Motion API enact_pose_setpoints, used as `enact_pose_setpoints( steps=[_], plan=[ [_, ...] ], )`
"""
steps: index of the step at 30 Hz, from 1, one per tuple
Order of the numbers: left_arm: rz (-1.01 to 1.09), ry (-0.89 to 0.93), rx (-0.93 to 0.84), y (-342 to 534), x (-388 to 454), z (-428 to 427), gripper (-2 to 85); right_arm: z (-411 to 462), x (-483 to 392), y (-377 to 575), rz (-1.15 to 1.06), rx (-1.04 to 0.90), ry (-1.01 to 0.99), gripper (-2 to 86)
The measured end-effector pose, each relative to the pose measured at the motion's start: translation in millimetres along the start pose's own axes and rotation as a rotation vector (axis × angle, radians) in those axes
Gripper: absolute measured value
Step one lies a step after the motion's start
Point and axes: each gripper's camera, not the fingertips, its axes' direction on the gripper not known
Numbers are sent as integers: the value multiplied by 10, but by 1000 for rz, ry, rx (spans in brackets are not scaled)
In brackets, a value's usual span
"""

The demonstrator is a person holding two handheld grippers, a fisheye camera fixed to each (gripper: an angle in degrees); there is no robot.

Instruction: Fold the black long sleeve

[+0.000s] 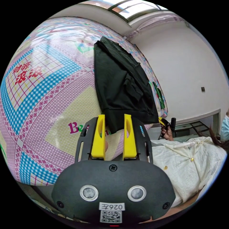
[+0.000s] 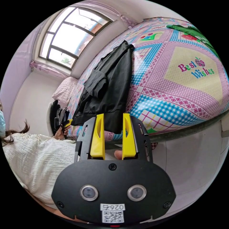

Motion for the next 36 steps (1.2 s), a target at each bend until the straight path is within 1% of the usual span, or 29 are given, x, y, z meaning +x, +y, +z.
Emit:
enact_pose_setpoints(
  steps=[2,4,6,8,10,13,14,16,21,25,31,36],
  plan=[
    [-1,6,-78,-47,-54,33,55,-87,55,-63,0,0,2,61],
    [2,8,-64,-66,-95,-8,14,-150,106,-125,-2,-11,-1,51],
    [-11,28,-56,-84,-153,-57,3,-188,185,-203,3,-43,-28,30],
    [-41,76,-49,-98,-251,-121,-2,-215,323,-286,37,-99,-66,-1],
    [-62,170,-13,-85,-376,-257,-3,-337,446,-308,80,-96,-107,-9],
    [-60,318,84,-8,-478,-510,-4,-659,655,-269,126,-52,-239,-13],
    [-54,341,98,9,-488,-558,-4,-799,749,-238,146,-28,-307,-13],
    [-25,404,119,73,-495,-717,-4,-976,867,-190,173,-12,-375,-13],
    [6,537,143,252,-491,-991,-4,-1418,1048,-13,201,-14,-445,-13],
    [16,657,195,437,-455,-1262,-5,-1887,1135,178,205,25,-553,-14],
    [92,706,223,344,-277,-1660,-7,-2564,1128,251,187,145,-671,-14],
    [171,721,285,-177,-190,-1924,-7,-2773,1111,-209,155,218,-743,-15]
  ],
)
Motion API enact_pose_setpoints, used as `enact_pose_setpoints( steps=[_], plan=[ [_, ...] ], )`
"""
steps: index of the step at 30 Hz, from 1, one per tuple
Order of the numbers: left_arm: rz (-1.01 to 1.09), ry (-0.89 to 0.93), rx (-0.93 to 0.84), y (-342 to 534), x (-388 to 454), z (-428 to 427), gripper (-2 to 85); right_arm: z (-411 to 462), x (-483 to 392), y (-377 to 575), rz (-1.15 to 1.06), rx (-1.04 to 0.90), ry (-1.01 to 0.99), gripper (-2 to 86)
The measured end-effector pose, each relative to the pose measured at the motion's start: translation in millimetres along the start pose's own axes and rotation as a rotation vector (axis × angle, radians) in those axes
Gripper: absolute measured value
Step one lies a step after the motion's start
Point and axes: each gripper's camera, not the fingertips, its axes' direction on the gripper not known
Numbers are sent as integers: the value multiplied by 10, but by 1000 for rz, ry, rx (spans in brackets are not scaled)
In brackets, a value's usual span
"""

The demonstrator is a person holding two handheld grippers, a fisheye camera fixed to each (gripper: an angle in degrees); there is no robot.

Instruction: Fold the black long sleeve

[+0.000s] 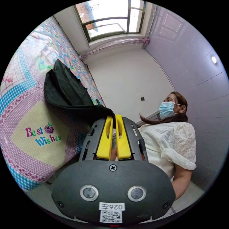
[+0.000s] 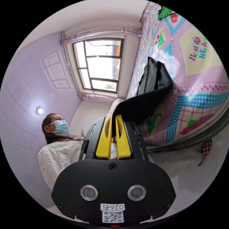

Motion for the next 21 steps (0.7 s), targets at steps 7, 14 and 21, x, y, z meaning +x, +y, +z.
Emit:
enact_pose_setpoints(
  steps=[7,14,21],
  plan=[
    [-39,32,107,-1241,-379,141,-8,468,186,-1409,-20,20,-101,-14],
    [-192,6,149,-2344,-1054,373,-7,1083,818,-3005,101,-34,14,-15],
    [-337,-35,173,-3314,-1764,750,-7,1605,1596,-3996,239,-57,111,-14]
  ],
)
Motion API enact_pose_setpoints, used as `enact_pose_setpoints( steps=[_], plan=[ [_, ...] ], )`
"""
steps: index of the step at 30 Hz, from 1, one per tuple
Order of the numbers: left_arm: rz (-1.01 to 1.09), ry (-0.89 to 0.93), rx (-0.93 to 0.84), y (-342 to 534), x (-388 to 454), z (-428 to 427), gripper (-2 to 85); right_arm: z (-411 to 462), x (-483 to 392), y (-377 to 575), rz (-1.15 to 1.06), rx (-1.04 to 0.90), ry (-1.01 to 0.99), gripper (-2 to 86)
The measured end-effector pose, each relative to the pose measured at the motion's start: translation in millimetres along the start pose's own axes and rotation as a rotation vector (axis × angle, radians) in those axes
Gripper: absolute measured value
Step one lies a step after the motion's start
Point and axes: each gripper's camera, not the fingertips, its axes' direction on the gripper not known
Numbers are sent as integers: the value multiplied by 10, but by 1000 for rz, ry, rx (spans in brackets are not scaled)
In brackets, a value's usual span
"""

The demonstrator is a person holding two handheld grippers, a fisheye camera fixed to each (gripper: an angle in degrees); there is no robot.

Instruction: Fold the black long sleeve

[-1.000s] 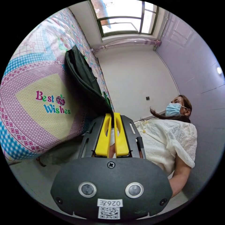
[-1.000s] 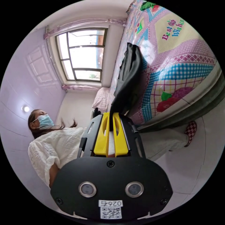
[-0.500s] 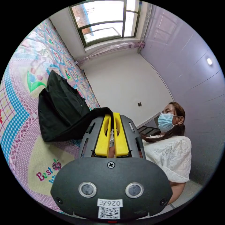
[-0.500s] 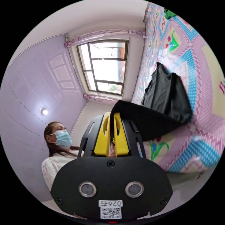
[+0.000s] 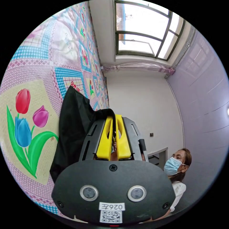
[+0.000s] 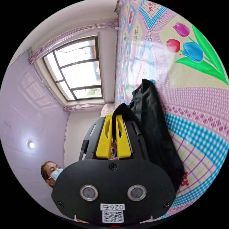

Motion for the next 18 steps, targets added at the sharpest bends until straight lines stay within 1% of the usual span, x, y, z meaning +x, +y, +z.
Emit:
enact_pose_setpoints(
  steps=[6,9,10,11,13,15,17,18],
  plan=[
    [-129,-86,49,-568,-350,330,1,408,400,-620,85,19,51,-5],
    [-182,-108,39,-730,-515,486,25,625,574,-813,96,3,107,31],
    [-196,-85,44,-761,-568,530,44,696,646,-876,94,-6,107,48],
    [-194,-59,57,-767,-582,540,45,744,714,-919,87,-8,87,61],
    [-146,93,142,-762,-559,518,46,758,771,-927,65,18,51,79],
    [-93,151,185,-759,-448,462,35,731,759,-881,15,48,49,81],
    [13,81,162,-737,-181,453,11,801,598,-717,-101,38,158,72],
    [91,-27,99,-695,33,547,0,865,526,-653,-148,21,208,70]
  ],
)
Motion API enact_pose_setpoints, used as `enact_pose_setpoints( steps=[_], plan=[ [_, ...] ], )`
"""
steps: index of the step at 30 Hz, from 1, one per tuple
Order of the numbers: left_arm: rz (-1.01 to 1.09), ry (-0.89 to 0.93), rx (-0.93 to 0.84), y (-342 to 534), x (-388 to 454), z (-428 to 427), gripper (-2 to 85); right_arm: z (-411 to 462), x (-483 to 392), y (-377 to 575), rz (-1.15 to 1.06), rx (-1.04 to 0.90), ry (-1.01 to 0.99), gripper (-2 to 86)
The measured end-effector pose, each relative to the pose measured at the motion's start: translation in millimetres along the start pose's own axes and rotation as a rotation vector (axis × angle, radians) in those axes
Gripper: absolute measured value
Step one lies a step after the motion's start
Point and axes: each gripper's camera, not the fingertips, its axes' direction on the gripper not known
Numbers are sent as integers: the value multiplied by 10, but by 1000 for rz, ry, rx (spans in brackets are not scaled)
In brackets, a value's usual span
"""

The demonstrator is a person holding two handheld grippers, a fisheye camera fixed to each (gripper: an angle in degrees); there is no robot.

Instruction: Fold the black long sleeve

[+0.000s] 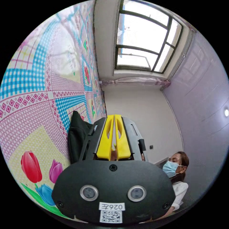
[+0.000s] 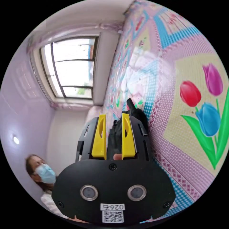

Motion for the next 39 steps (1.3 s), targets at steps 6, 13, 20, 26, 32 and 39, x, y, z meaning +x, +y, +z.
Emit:
enact_pose_setpoints(
  steps=[6,13,20,26,32,39],
  plan=[
    [301,-407,-537,547,449,1422,-9,1288,-738,789,-488,-198,451,44],
    [105,-381,-549,432,-213,1868,-10,1654,182,578,-269,-167,490,-6],
    [94,-346,-449,628,-158,1430,-10,928,1132,803,-27,19,259,-9],
    [268,-332,-358,1301,485,981,-10,1209,181,2027,-471,71,459,-9],
    [604,-595,-263,2370,1406,788,-10,1751,-878,4030,-981,385,807,-9],
    [684,-508,-421,3158,1322,1767,-10,3062,-493,4895,-1095,186,976,-9]
  ],
)
